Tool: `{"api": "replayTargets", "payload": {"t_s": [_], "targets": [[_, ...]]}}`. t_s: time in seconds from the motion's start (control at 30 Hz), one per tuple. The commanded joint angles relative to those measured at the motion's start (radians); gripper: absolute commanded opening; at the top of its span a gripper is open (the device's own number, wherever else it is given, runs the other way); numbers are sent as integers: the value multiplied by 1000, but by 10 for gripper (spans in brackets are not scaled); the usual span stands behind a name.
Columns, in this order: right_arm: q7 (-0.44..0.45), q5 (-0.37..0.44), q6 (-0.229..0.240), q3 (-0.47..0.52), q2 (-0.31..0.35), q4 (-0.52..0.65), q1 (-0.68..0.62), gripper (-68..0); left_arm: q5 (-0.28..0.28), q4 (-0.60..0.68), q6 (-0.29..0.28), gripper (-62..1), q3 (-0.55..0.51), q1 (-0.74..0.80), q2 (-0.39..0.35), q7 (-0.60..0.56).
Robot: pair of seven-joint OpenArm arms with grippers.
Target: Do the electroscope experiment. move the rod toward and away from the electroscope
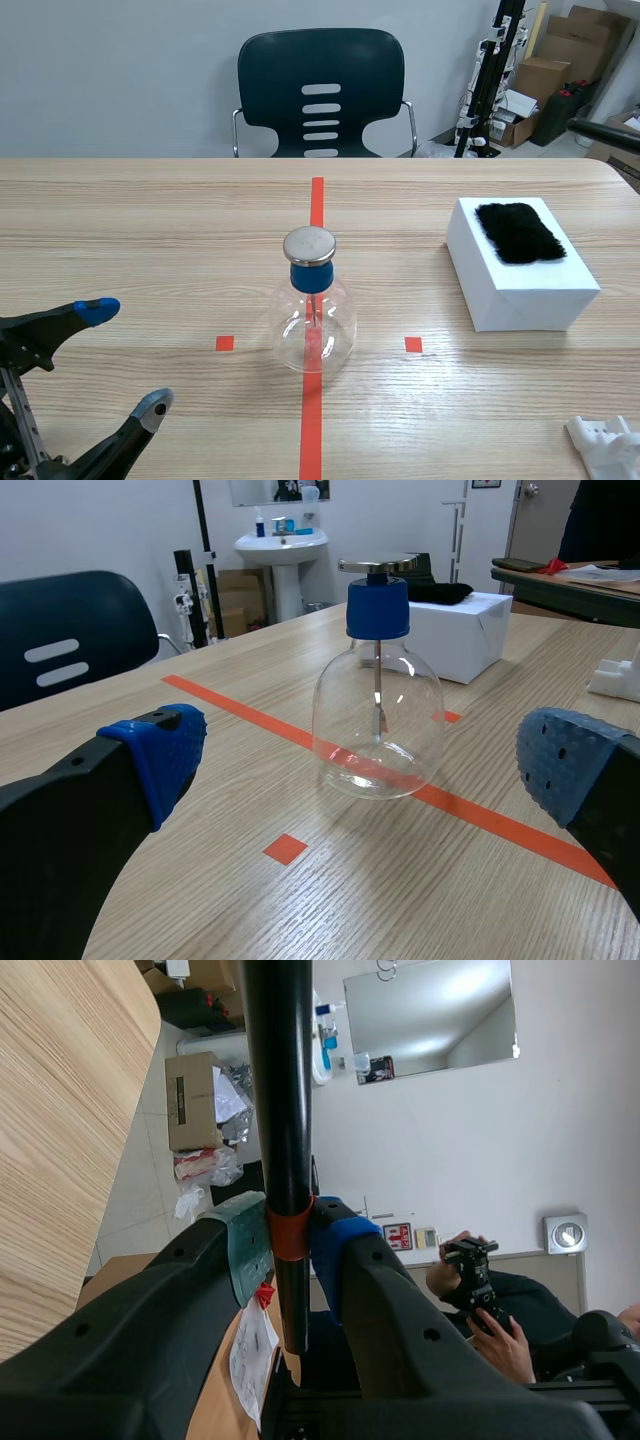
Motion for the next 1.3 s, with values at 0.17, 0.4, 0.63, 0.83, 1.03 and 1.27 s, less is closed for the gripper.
{"api": "replayTargets", "payload": {"t_s": [0.17,0.4,0.63,0.83,1.03,1.27], "targets": [[-63,19,-15,10,67,21,3,-671,-7,12,-2,14,1,-3,0,-15],[-132,-20,-6,-16,151,70,39,-671,-7,12,-2,14,1,-3,0,-15],[-270,-108,-6,-162,267,71,163,-671,-7,12,-2,14,1,-3,0,-15],[-362,-215,58,-337,338,71,313,-671,-7,12,-2,14,1,-3,0,-15],[-399,-371,91,-513,355,71,436,-671,-7,12,-2,14,1,-3,0,-15],[-431,-511,151,-680,344,60,531,-671,-7,12,-2,14,1,-3,0,-15]]}}
